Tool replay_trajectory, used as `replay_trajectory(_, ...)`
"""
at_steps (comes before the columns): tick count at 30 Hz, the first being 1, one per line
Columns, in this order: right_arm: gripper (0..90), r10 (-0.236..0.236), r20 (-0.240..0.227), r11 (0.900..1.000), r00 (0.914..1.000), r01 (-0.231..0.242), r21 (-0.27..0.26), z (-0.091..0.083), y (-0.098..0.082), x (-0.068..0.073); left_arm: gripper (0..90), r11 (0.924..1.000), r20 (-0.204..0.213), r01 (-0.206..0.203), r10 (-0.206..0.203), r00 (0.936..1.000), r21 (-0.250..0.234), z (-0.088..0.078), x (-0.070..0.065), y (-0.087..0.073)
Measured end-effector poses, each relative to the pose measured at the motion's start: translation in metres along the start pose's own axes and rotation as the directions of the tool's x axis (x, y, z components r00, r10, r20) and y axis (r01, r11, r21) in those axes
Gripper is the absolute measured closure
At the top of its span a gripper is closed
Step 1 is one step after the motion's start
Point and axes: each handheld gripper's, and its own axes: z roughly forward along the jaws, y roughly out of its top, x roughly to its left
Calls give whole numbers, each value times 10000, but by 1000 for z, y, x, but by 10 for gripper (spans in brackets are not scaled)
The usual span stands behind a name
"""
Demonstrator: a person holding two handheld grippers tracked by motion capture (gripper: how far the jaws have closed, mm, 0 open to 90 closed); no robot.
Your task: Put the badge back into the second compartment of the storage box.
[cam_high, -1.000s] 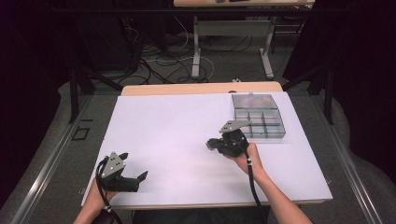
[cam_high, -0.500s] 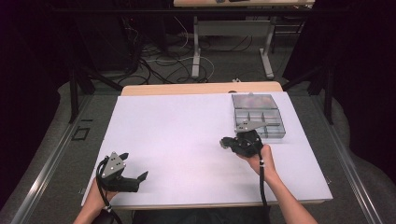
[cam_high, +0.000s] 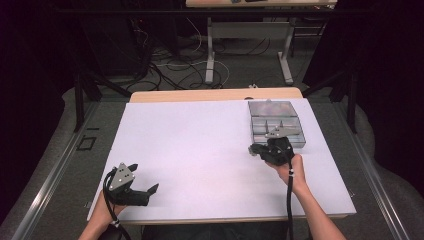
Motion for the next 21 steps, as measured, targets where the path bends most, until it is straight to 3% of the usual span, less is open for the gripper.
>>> replay_trajectory(6, 858, 401, 324, 9992, 9987, -399, -68, -4, -2, -12, 15, 10000, 30, 19, -19, 10000, 8, 0, 0, 0)
replay_trajectory(21, 858, 688, 756, 9974, 9948, -668, -278, -11, -4, -28, 15, 10000, 7, -5, 5, 10000, 7, 0, 0, 0)
